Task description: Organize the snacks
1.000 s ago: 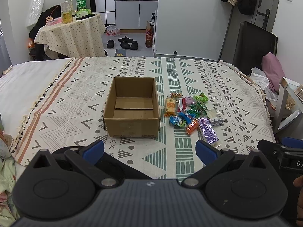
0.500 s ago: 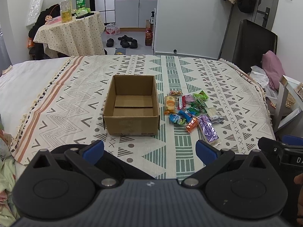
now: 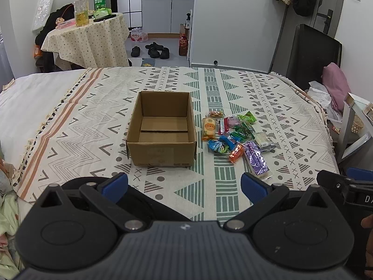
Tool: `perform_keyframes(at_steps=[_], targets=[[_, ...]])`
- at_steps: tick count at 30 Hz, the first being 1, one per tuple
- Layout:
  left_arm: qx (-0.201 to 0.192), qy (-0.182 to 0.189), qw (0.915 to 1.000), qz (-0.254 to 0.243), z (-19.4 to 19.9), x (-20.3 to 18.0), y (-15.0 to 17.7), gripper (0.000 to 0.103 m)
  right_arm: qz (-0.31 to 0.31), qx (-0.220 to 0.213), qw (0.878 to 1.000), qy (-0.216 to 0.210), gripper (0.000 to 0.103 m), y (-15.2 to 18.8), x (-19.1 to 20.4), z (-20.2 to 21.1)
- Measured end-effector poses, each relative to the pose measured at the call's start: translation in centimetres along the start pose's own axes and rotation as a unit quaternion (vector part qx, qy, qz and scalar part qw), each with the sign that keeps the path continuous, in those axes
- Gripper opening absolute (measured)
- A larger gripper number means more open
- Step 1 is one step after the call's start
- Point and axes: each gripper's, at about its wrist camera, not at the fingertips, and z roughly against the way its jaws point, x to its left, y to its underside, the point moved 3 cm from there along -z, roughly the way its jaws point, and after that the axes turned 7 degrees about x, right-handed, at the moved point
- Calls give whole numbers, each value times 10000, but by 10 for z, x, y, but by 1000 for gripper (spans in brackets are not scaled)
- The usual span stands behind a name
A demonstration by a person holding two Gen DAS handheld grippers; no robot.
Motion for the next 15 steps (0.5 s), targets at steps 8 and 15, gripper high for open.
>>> perform_keyframes(at_steps=[8,15], targets=[[-3,-8,10000,3,0,0,0,103,-4,5,10000,-3,103,0,0,0],[8,-4,10000,-6,-1,-1,0,103,-1,6,10000,8,103,0,0,0]])
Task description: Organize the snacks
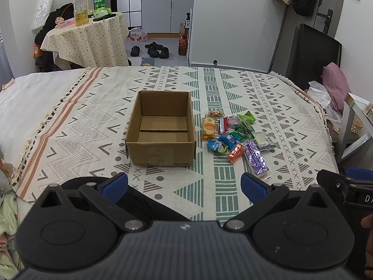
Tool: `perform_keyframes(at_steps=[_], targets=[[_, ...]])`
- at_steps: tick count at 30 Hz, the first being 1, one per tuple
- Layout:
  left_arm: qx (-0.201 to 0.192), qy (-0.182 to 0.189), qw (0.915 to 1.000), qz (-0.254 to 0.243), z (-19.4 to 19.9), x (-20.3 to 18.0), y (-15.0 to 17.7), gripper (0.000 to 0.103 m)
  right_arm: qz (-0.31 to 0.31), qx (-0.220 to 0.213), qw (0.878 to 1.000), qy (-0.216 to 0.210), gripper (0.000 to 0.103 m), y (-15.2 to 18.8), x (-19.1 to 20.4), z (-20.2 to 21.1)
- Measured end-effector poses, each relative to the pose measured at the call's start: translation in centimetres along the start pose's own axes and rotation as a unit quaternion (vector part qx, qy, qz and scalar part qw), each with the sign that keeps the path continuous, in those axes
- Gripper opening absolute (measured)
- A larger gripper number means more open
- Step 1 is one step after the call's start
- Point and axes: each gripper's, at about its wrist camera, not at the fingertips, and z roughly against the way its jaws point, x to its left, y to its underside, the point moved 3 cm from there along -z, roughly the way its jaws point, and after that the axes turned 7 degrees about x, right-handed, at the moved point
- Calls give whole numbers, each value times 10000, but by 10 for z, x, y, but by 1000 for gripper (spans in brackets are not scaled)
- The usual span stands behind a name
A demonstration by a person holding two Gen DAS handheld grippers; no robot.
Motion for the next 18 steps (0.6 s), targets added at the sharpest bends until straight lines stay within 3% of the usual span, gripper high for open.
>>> perform_keyframes(at_steps=[18], targets=[[139,59,9998,-95,-26,-12,-11,103,2,70,10000,24,103,-6,-3,-12]])
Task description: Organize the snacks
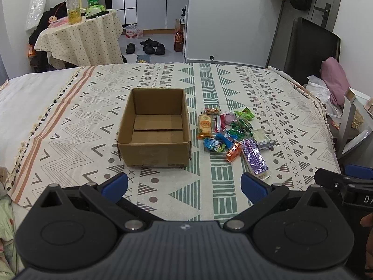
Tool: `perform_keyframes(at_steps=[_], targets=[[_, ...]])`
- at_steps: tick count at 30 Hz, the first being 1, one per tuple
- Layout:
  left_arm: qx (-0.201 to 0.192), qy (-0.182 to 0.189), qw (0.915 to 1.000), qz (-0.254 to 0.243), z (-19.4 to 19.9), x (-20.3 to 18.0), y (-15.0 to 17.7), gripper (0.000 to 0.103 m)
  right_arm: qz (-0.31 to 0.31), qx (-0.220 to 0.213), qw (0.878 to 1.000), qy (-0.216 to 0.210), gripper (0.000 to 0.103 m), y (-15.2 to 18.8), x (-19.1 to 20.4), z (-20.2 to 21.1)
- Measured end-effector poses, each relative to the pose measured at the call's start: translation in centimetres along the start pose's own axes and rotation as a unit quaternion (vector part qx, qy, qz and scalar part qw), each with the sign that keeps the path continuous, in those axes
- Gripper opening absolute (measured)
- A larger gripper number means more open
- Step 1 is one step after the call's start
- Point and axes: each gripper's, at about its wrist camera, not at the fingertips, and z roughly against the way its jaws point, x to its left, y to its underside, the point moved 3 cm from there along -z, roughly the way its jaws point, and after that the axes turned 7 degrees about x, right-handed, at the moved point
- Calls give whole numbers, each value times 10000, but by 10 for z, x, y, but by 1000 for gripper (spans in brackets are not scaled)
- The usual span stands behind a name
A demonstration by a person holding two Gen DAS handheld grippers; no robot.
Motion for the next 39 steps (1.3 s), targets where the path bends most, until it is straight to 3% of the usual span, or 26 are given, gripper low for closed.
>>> perform_keyframes(at_steps=[21,27,31,39], targets=[[304,243,9992,-9,-67,-27,-29,101,-210,196,9995,-140,103,-8,-34,-53],[463,276,9984,-162,-93,-43,-36,100,-276,340,9987,-250,97,-8,-46,-76],[605,282,9976,-197,-111,-50,-41,94,-355,480,9978,-302,92,-9,-54,-92],[858,295,9958,-148,-148,-65,-50,85,-591,676,9949,-452,91,-12,-67,-117]])
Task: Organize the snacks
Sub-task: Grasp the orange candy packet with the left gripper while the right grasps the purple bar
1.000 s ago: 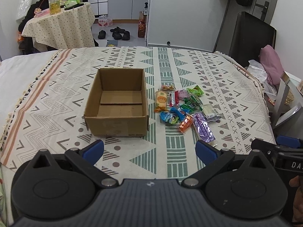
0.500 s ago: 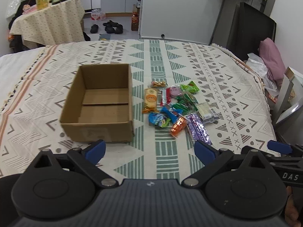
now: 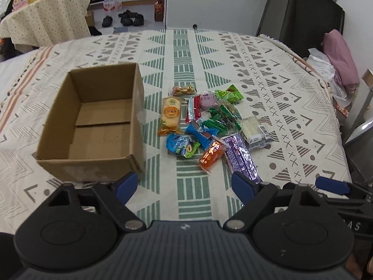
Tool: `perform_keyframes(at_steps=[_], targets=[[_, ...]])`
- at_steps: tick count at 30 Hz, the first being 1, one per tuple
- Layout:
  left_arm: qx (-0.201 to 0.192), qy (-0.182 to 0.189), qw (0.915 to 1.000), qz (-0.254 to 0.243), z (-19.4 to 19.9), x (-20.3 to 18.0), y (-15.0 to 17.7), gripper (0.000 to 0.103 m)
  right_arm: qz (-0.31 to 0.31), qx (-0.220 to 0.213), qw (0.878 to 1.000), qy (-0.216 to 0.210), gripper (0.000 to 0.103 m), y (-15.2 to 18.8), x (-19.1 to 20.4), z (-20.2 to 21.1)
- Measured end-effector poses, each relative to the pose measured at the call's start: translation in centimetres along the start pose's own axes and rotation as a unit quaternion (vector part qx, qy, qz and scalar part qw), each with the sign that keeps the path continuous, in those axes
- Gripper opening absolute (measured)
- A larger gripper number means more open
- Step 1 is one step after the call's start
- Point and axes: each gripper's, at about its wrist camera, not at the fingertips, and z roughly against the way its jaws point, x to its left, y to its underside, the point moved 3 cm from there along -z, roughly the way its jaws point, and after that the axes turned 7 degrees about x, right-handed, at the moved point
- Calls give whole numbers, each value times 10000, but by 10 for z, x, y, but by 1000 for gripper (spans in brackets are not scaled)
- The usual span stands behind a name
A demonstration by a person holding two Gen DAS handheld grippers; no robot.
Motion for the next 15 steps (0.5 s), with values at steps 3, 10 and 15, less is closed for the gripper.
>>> perform_keyframes(at_steps=[3,10,15], targets=[[132,13,9999,72,-15,-4,-7,79,-168,61,9998,-43,91,-3,-6,-8],[447,34,9989,123,-50,-15,-20,67,-544,452,9973,-202,77,-7,-19,-35],[710,-38,9973,177,-77,-19,-26,59,-699,735,9942,-359,68,-9,-23,-55]])
